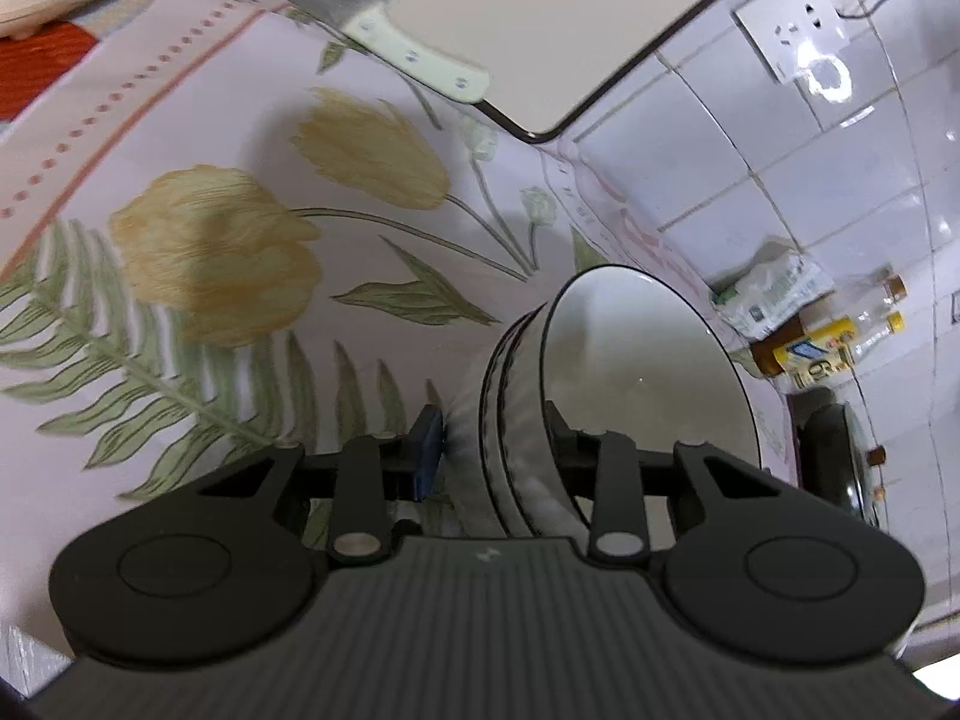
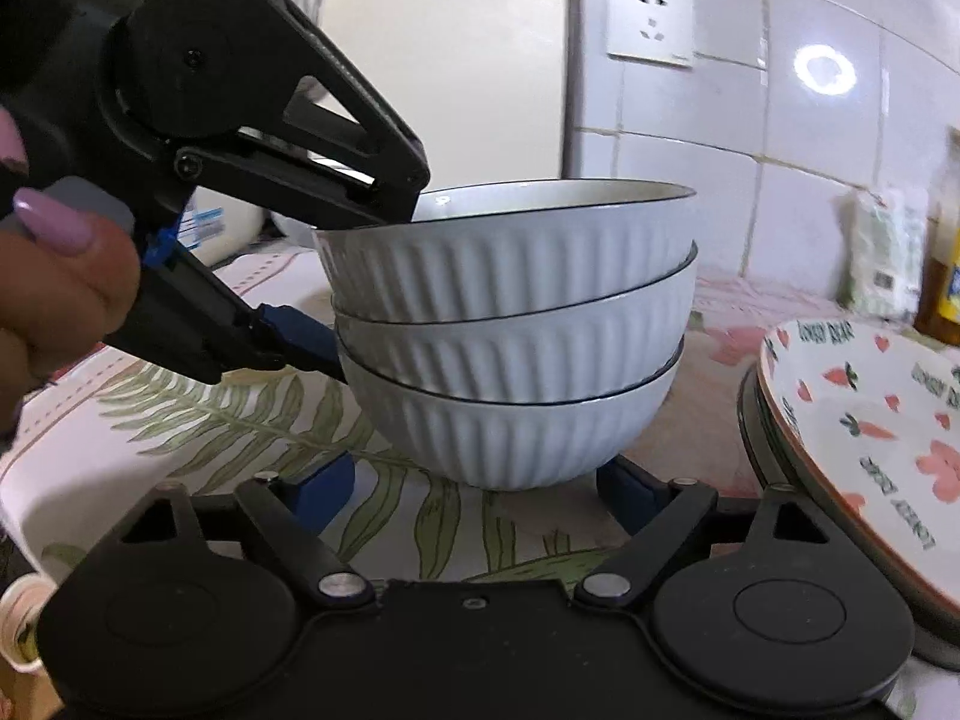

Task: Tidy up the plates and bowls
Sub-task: 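Lift the bowl stack and carry it over the pink bunny plate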

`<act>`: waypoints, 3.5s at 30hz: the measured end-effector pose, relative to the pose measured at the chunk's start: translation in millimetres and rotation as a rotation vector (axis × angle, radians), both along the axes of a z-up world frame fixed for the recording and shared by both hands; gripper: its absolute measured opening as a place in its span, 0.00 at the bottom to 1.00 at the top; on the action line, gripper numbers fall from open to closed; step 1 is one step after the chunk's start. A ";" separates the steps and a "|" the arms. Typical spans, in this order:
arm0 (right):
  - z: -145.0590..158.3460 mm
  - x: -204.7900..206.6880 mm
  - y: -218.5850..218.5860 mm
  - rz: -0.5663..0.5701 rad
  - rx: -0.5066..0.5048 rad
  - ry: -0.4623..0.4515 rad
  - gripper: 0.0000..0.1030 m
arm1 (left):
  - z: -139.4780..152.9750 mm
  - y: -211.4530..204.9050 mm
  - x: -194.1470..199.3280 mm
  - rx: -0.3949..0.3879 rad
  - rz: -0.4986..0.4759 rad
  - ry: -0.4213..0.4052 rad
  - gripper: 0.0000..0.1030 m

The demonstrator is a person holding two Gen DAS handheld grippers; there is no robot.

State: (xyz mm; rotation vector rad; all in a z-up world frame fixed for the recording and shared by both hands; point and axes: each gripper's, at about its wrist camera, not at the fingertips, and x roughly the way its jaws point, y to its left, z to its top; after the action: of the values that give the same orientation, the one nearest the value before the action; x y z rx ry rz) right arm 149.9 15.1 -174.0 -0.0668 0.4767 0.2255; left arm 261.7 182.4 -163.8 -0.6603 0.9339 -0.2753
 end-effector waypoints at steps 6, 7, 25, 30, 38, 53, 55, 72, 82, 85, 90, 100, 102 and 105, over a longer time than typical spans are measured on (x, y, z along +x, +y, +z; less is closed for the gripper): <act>6.7 6.5 1.1 0.074 -0.066 -0.037 0.91 | 2.6 7.2 -13.5 0.027 0.101 -0.003 0.30; 8.1 10.3 -0.2 0.087 -0.052 -0.015 0.95 | 2.5 6.9 -13.4 0.028 0.105 -0.003 0.30; 20.3 51.3 0.2 0.188 -0.060 0.112 1.00 | -14.3 21.8 15.8 -0.133 0.054 -0.006 0.32; 17.4 51.8 -5.9 0.218 -0.050 0.112 1.00 | -7.2 14.6 12.7 -0.069 0.019 -0.023 0.32; 19.0 36.7 -15.6 0.261 -0.001 0.073 1.00 | 5.5 8.7 4.6 0.036 -0.012 -0.028 0.32; 57.6 13.0 -40.6 0.228 0.081 -0.018 1.00 | 72.0 -18.4 -20.3 0.126 -0.051 -0.099 0.32; 67.0 11.3 -48.0 0.235 0.079 -0.029 1.00 | 84.6 -26.2 -25.2 0.130 -0.061 -0.120 0.32; 108.9 -12.6 -155.4 0.135 0.002 -0.090 1.00 | 120.8 -142.2 -35.7 0.093 -0.228 -0.204 0.32; 81.0 -0.6 -197.2 0.097 -0.012 -0.010 1.00 | 91.7 -189.7 -20.6 0.090 -0.275 -0.137 0.32; 70.3 2.6 -204.5 0.094 0.008 0.012 1.00 | 82.8 -197.9 -16.1 0.110 -0.276 -0.119 0.32; 54.1 11.4 -207.8 0.089 0.026 0.038 1.00 | 70.5 -203.9 -14.8 0.142 -0.263 -0.121 0.32; 42.6 8.2 -203.8 0.076 0.018 0.073 1.00 | 59.6 -208.8 -12.2 0.174 -0.270 -0.117 0.32; 41.7 8.2 -203.0 0.074 0.012 0.080 1.00 | 58.0 -211.2 -12.5 0.189 -0.269 -0.119 0.32; 39.2 11.1 -202.6 0.074 0.000 0.096 1.00 | 56.5 -213.2 -12.7 0.207 -0.271 -0.120 0.32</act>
State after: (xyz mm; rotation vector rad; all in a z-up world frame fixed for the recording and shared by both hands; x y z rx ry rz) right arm 161.0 -187.5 -134.8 -0.0743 0.5700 0.3026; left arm 249.0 -30.8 -107.3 -0.3223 0.9215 -0.4478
